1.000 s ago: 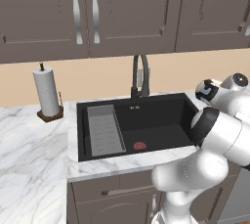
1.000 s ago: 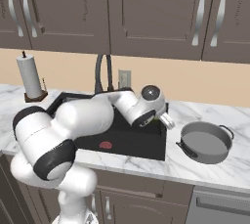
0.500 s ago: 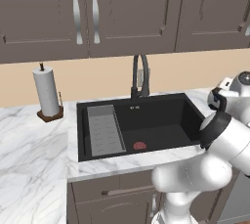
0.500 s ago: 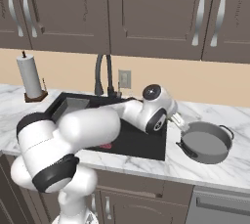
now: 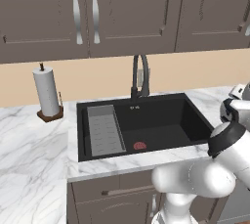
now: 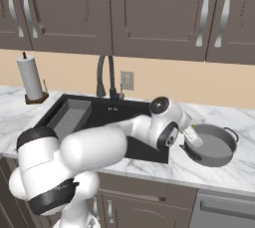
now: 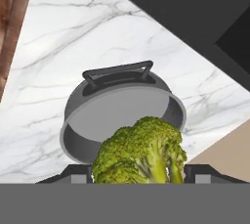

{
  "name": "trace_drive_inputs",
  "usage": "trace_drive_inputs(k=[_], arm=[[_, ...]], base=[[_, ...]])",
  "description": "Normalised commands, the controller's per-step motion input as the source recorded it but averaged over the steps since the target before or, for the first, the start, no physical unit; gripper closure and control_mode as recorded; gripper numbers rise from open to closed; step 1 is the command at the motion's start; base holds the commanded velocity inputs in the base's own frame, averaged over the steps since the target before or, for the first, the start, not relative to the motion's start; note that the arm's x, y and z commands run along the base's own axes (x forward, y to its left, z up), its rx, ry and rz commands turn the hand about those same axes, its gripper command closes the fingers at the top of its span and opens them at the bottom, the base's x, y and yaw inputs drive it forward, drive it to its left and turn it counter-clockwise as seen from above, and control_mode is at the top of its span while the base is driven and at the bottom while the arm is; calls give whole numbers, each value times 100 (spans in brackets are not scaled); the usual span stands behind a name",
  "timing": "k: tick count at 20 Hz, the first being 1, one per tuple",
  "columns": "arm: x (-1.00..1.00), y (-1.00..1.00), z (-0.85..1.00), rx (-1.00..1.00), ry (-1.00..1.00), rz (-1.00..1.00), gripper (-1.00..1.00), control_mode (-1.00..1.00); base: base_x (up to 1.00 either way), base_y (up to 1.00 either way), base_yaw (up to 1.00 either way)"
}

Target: Dump the broccoli from the pot into the sink. Then turn on the water and wash the broccoli. Then turn off the water and put the broccoli back in the pot.

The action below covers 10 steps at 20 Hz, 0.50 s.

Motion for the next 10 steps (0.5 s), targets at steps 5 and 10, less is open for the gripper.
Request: trace_drive_inputs(k=[5,10], arm=[[-15,-21,1,0,0,-3,100,-100],[14,-10,0,0,1,0,100,-100]], base=[[0,0,0],[0,0,0]])
